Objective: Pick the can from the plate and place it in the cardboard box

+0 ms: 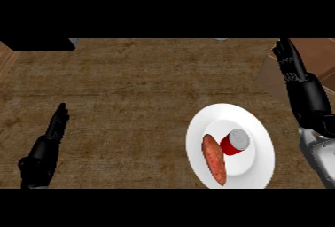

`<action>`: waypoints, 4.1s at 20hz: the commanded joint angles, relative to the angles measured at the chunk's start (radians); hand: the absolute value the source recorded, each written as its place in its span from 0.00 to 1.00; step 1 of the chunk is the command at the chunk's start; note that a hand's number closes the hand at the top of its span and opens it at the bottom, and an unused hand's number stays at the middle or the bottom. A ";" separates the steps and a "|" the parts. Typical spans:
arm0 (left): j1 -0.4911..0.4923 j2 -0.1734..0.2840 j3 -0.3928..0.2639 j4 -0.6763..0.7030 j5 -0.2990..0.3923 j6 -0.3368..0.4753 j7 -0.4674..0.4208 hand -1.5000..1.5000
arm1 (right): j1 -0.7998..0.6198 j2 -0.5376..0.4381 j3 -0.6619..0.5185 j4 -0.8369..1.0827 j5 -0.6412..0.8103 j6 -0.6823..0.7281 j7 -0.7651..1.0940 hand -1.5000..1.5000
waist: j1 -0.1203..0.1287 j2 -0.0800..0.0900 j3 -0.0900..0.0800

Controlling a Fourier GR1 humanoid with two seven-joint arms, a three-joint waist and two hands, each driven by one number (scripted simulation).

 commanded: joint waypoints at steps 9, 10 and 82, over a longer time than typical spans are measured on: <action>-0.281 0.099 -0.007 0.020 0.024 -0.278 -0.039 0.50 | -0.007 -0.348 -0.201 -0.007 -0.205 0.478 -0.017 0.00 | -0.034 0.011 -0.020; -0.306 0.083 -0.017 0.028 0.011 -0.286 -0.029 0.50 | 0.032 -0.320 -0.189 0.002 -0.174 0.486 -0.074 0.00 | -0.022 0.010 -0.020; -0.312 -0.154 0.254 0.100 -0.219 -0.572 -0.053 0.50 | 0.130 0.055 0.255 -0.227 1.259 0.822 0.211 0.00 | 0.002 0.007 -0.021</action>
